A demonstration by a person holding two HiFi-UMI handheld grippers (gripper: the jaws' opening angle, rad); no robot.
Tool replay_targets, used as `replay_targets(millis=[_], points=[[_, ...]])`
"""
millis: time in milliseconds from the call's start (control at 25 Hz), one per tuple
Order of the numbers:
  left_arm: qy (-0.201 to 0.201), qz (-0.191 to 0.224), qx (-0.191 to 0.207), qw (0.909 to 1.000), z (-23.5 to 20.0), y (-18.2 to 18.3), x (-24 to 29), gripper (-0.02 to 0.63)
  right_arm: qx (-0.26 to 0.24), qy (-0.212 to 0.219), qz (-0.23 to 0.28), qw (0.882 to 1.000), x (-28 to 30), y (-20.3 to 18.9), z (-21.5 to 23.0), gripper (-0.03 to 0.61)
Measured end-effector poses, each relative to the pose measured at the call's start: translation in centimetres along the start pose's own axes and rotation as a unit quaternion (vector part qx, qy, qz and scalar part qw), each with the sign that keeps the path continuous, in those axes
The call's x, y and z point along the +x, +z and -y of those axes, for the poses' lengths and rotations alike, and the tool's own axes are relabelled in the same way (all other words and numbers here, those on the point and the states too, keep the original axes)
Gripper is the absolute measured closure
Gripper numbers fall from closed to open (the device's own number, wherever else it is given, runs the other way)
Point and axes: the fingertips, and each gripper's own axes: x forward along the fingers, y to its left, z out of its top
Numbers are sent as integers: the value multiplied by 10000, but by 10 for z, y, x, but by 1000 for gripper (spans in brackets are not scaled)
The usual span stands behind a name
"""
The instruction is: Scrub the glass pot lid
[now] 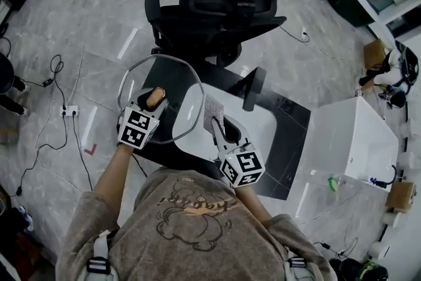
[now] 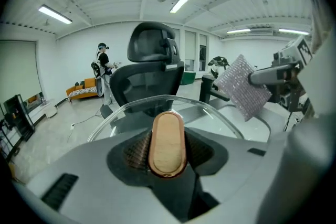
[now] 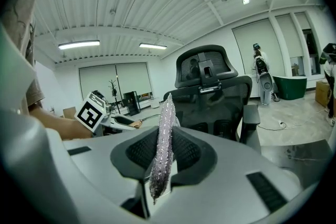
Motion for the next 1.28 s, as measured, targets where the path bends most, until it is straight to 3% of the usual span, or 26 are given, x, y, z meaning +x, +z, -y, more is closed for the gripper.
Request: replay_targets(millis=[160,240,320,440,560,680,720,760,840,1000,1120,1200,1280], points=[[-37,212,-318,9993,-2,17,-16,433,2,-2,106,9999,-1,8,1,495],[-250,435,-950,9942,-4,25,-20,433,-5,-41,159,9999,-5,13,5,494],[-592,774,-1845,9780,-5,32,-26,433,-16,-108,229,9997,-10,19,10,494],[-1245,1346,-3143,9315,-4,42,-36,433,-39,-150,304,9994,-17,25,16,494],[-1898,1811,-4169,8702,3,48,-42,433,-27,-128,324,9994,-18,27,19,495],[-2351,1988,-5127,8015,18,49,-45,433,67,0,378,9993,-17,30,15,494],[-2475,2015,-5344,7827,24,50,-46,433,97,86,413,9991,-17,32,11,494],[-2583,2050,-5453,7706,30,51,-47,433,113,191,453,9987,-17,35,6,494],[-2691,2058,-5485,7644,39,52,-47,433,102,434,551,9975,-18,44,-5,494],[-2707,1909,-5524,7650,51,46,-43,433,238,1020,855,9908,-24,71,-32,494],[-2716,1875,-5443,7712,56,43,-41,433,425,1396,963,9846,-29,87,-47,494],[-2774,1897,-5539,7618,59,44,-42,433,389,1446,954,9841,-29,91,-51,494],[-2794,1882,-5548,7607,60,45,-43,433,385,1452,960,9840,-29,91,-51,494]])
